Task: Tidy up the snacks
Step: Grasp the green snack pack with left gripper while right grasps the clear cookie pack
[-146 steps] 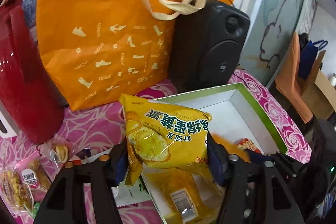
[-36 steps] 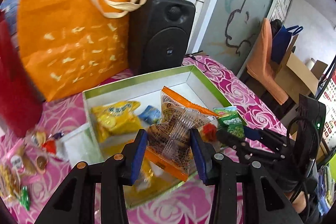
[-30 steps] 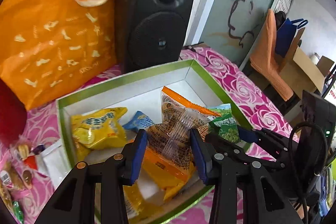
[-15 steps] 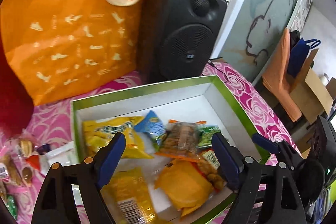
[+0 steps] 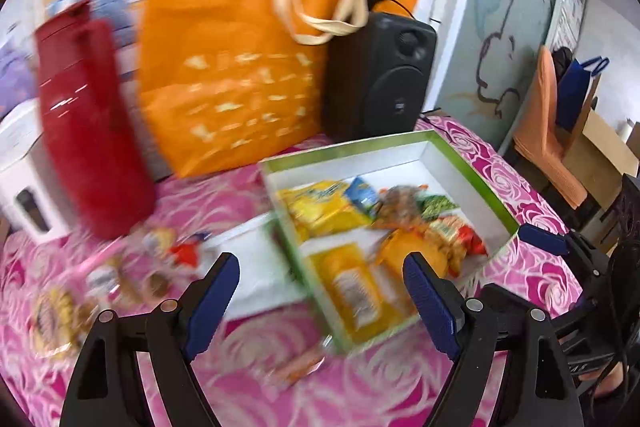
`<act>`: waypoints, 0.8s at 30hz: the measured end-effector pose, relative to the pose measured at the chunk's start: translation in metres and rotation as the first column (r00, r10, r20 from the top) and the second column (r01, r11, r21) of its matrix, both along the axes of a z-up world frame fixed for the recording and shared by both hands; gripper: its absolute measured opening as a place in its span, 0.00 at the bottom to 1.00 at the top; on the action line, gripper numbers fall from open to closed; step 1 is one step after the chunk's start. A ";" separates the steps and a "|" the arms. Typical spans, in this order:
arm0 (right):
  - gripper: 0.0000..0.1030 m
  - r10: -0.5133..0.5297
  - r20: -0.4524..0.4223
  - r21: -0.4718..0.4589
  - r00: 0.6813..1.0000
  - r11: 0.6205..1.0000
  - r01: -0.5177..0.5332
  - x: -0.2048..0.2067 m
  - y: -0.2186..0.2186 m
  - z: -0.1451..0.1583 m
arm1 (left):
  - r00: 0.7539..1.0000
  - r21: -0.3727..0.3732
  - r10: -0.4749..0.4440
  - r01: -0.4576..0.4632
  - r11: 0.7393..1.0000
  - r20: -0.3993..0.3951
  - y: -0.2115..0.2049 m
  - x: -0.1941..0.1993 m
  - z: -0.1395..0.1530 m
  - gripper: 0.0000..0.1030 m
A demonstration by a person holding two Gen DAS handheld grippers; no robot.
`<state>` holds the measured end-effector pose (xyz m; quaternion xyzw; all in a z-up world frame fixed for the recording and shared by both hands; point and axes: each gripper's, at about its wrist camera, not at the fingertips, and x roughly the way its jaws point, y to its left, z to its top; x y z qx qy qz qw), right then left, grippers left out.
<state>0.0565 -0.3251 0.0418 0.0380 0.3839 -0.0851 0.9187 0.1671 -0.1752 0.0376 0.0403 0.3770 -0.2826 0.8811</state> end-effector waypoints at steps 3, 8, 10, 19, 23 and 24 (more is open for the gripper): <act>0.99 0.043 -0.018 0.040 0.999 0.998 -0.042 -0.002 0.026 -0.009 | 1.000 0.008 0.019 -0.019 1.000 -0.015 0.033 -0.016 -0.011 0.83; 0.99 0.134 -0.100 0.142 0.986 0.983 -0.120 0.004 0.070 -0.046 | 0.991 0.036 0.094 -0.091 0.995 -0.093 0.082 -0.043 -0.051 0.83; 0.97 0.165 -0.127 0.174 0.978 0.974 -0.142 0.011 0.083 -0.057 | 0.985 0.039 0.123 -0.119 0.992 -0.123 0.098 -0.052 -0.065 0.83; 0.76 0.339 -0.182 0.172 0.923 0.935 -0.310 0.076 0.140 -0.081 | 0.952 0.006 0.259 -0.261 0.965 -0.161 0.168 -0.066 -0.083 0.83; 0.76 0.342 -0.220 0.074 0.914 0.940 -0.334 0.099 0.153 -0.092 | 0.948 -0.007 0.289 -0.293 0.956 -0.135 0.186 -0.062 -0.078 0.83; 0.76 0.344 -0.229 0.047 0.910 0.938 -0.343 0.103 0.156 -0.095 | 0.946 -0.007 0.295 -0.298 0.954 -0.133 0.189 -0.059 -0.078 0.83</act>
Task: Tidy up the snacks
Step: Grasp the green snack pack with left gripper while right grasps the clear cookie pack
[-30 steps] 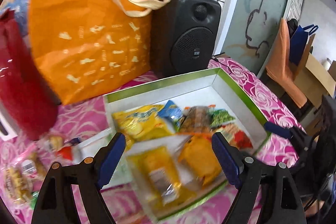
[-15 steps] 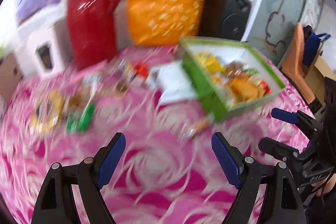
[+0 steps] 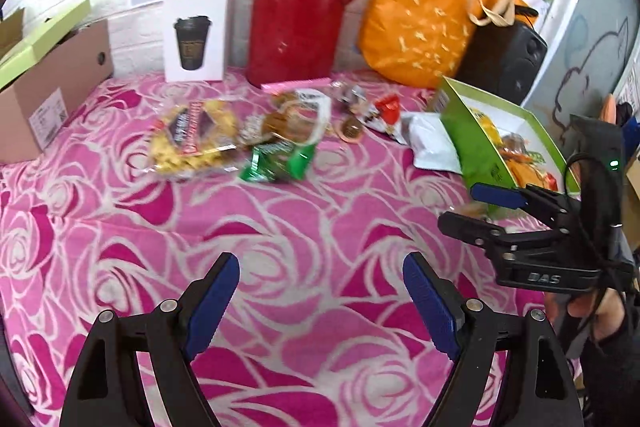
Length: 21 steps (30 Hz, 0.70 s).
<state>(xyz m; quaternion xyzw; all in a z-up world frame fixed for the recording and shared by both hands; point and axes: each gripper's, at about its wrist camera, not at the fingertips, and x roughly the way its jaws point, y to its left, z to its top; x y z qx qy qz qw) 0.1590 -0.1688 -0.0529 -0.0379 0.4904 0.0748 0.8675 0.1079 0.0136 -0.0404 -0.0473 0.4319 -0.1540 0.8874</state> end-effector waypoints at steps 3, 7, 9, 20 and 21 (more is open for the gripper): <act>0.76 0.021 -0.002 -0.066 1.000 0.998 -0.021 0.005 0.005 -0.006 | 1.000 -0.010 0.022 -0.022 1.000 -0.005 0.011 0.008 -0.001 0.83; 0.76 -0.023 -0.060 -0.048 0.998 0.999 0.020 0.003 0.003 -0.018 | 1.000 0.000 0.028 -0.028 1.000 0.004 0.017 0.026 0.000 0.83; 0.76 -0.042 -0.089 -0.017 0.995 0.999 0.040 -0.003 0.002 -0.026 | 1.000 0.018 0.017 -0.017 1.000 0.015 0.015 0.038 -0.001 0.83; 0.76 -0.159 -0.054 0.113 0.986 0.980 0.164 -0.023 -0.021 -0.009 | 1.000 0.075 0.003 -0.001 0.997 -0.024 -0.007 0.109 -0.032 0.83; 0.76 -0.180 -0.055 0.123 0.982 0.975 0.185 -0.022 -0.025 -0.011 | 1.000 0.073 0.007 -0.005 0.997 -0.024 -0.007 0.111 -0.033 0.83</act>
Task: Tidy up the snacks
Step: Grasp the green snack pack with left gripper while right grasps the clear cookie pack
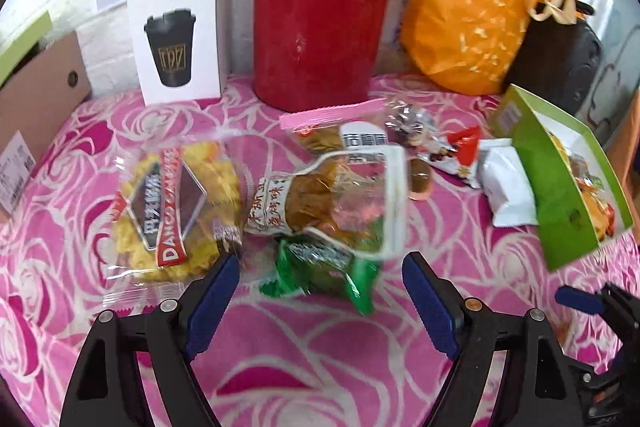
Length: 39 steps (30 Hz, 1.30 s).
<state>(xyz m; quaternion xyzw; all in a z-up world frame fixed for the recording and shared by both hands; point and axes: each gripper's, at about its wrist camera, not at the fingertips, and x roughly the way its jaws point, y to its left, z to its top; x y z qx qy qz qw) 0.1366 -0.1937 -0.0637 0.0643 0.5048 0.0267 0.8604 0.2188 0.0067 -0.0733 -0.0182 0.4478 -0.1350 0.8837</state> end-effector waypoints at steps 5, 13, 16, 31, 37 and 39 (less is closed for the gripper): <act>0.76 -0.104 0.019 0.083 0.994 0.991 0.103 -0.006 -0.017 0.003 | 0.999 -0.019 -0.040 0.040 0.999 -0.009 -0.002 -0.001 0.000 0.49; 0.76 -0.160 0.008 0.089 0.987 0.983 0.159 -0.037 -0.032 0.017 | 0.993 -0.069 -0.115 0.112 0.991 -0.031 -0.008 -0.043 0.001 0.47; 0.76 -0.142 -0.043 0.069 0.989 0.987 0.145 -0.034 -0.024 0.007 | 0.988 -0.090 -0.147 0.144 0.986 -0.035 -0.008 -0.068 0.003 0.52; 0.76 -0.037 -0.118 0.087 0.992 0.995 0.047 -0.048 -0.011 0.007 | 0.991 -0.130 -0.108 0.097 0.987 -0.082 0.005 -0.094 -0.001 0.61; 0.76 -0.043 -0.113 0.122 0.993 0.991 0.056 -0.024 0.001 -0.003 | 0.992 -0.140 -0.092 0.079 0.987 -0.091 -0.003 -0.101 0.006 0.61; 0.76 -0.009 -0.078 0.111 0.997 0.994 0.017 -0.015 0.011 -0.003 | 0.993 -0.136 -0.084 0.072 0.988 -0.087 -0.002 -0.104 0.008 0.61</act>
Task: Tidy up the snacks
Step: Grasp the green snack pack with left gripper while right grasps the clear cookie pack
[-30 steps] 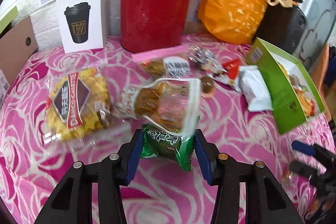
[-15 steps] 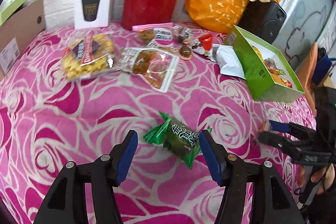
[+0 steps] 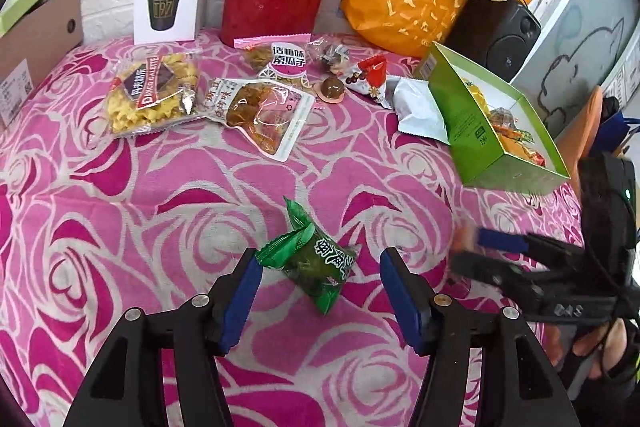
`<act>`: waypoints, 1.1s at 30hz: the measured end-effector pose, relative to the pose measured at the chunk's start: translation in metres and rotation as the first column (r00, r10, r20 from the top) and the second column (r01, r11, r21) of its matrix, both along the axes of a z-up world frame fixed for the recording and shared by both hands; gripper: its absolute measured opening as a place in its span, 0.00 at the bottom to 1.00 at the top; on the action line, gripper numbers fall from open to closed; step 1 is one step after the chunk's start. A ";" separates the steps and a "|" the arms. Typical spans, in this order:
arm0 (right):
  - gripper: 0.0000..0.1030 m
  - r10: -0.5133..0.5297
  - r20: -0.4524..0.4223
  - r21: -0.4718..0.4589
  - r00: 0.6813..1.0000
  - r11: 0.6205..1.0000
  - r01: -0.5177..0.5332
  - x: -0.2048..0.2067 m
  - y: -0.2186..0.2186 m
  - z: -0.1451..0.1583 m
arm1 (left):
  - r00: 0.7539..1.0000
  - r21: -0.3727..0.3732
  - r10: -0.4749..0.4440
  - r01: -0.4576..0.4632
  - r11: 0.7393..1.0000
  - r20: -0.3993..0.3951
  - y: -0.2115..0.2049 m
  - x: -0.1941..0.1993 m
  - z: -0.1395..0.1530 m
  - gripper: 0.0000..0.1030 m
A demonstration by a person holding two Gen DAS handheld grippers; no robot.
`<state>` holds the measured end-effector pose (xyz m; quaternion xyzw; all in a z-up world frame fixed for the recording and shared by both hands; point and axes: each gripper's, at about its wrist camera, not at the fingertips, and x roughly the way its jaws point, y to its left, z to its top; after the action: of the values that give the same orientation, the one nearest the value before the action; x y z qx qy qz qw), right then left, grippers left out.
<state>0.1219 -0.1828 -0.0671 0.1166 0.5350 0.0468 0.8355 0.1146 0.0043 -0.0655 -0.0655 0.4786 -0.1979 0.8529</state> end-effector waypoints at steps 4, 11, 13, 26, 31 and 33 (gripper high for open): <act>0.76 0.112 0.036 -0.029 0.993 0.993 -0.111 0.002 0.020 0.001 | 0.999 0.007 0.032 -0.032 0.999 -0.024 0.000 0.003 -0.006 0.61; 0.76 0.059 0.037 -0.065 0.998 0.996 -0.056 -0.017 0.005 0.017 | 0.999 -0.028 0.010 -0.011 1.000 -0.035 -0.026 0.028 -0.017 0.61; 0.76 0.039 0.022 -0.064 0.999 0.997 -0.037 -0.017 0.003 0.016 | 1.000 0.014 0.010 -0.010 1.000 -0.020 -0.033 0.028 -0.011 0.61; 0.21 0.038 -0.013 -0.098 0.999 0.994 -0.039 -0.007 0.015 -0.004 | 0.996 0.010 0.070 -0.069 0.998 -0.049 -0.020 0.018 -0.012 0.60; 0.22 0.039 0.003 -0.067 0.999 0.997 -0.039 -0.015 0.009 0.002 | 0.996 0.019 0.063 -0.061 0.998 -0.061 -0.027 0.024 -0.019 0.31; 0.22 0.033 0.020 -0.059 0.999 0.998 -0.032 -0.019 0.007 0.008 | 0.997 -0.009 0.052 -0.053 0.999 -0.065 -0.026 0.022 -0.014 0.30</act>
<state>0.1032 -0.1755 -0.0589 0.0828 0.5291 0.0460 0.8433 0.1370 -0.0215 -0.0799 -0.0890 0.5032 -0.1758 0.8414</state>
